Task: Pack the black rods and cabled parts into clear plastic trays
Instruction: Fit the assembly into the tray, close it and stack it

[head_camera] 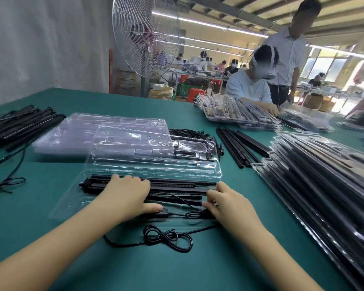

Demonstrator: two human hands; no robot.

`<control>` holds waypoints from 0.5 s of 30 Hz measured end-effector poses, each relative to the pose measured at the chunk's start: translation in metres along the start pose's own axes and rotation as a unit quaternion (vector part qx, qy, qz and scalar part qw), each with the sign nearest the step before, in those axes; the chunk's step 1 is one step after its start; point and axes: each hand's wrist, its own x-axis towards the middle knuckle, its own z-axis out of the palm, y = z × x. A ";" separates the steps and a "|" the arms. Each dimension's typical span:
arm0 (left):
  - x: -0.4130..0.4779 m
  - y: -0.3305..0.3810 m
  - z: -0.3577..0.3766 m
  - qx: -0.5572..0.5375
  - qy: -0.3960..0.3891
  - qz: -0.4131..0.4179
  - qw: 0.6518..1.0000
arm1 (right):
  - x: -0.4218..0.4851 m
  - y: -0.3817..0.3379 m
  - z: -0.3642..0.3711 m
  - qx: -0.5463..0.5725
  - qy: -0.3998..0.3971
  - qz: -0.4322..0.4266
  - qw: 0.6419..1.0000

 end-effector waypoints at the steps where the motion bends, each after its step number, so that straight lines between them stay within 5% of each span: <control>1: -0.001 0.002 -0.002 0.006 0.012 0.016 1.000 | 0.000 0.000 0.000 -0.010 0.003 -0.003 1.000; 7: -0.021 0.044 -0.011 -0.149 0.131 0.192 0.961 | 0.001 0.003 0.002 -0.033 0.005 -0.008 0.999; 15: -0.047 0.062 -0.004 -0.189 -0.015 0.194 0.962 | 0.004 0.008 -0.001 0.026 -0.033 0.017 0.999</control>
